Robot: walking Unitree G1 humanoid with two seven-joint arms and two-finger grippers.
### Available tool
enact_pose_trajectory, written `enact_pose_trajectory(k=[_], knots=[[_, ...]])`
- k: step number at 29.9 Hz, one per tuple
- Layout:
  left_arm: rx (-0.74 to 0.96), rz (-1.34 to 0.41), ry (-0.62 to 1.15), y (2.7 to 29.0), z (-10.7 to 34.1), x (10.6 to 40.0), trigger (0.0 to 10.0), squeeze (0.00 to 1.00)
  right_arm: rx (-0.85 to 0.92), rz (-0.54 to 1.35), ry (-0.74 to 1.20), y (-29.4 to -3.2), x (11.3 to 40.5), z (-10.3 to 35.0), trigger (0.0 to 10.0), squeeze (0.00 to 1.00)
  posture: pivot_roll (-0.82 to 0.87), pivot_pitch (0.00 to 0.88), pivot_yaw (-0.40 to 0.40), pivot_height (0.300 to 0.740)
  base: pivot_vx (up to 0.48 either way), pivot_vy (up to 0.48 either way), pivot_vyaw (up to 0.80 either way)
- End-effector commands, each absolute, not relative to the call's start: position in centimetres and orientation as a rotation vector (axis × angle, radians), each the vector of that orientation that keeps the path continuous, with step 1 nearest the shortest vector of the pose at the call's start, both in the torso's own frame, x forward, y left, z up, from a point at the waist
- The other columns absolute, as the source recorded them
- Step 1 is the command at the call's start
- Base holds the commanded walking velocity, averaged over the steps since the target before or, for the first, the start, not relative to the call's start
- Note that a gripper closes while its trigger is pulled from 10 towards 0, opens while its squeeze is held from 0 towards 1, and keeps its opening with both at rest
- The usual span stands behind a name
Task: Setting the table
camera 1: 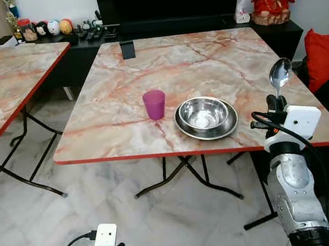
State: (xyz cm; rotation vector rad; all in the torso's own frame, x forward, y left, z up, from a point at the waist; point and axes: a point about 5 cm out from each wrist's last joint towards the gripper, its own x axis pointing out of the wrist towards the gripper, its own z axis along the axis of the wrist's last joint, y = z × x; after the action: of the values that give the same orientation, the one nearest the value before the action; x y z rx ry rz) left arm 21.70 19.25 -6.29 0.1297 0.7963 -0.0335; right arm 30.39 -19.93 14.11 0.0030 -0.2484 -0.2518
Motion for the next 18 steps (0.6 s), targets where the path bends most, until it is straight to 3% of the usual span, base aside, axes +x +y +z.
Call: enact_pose_trajectory(k=[1, 10, 18], knots=[[0.128, -0.039, 0.808, 19.3, -6.3, 21.7, 10.0, 0.00, 0.010, -0.245, -0.270, -19.7, 30.5, 14.6, 10.0, 0.00, -0.01, 0.000, -0.008, 0.740, 0.322, 0.000, 0.00], [0.157, -0.003, 0.821, 21.4, -6.4, 20.9, 10.0, 0.00, 0.009, -0.250, -0.273, -19.9, 30.5, 14.6, 10.0, 0.00, -0.01, 0.000, -0.008, 0.740, 0.319, 0.000, 0.00], [0.160, 0.003, 0.820, 21.6, -6.5, 20.6, 10.0, 0.00, 0.016, -0.239, -0.281, -19.4, 30.7, 14.8, 10.0, 0.00, 0.00, 0.000, -0.012, 0.740, 0.319, 0.000, 0.00]])
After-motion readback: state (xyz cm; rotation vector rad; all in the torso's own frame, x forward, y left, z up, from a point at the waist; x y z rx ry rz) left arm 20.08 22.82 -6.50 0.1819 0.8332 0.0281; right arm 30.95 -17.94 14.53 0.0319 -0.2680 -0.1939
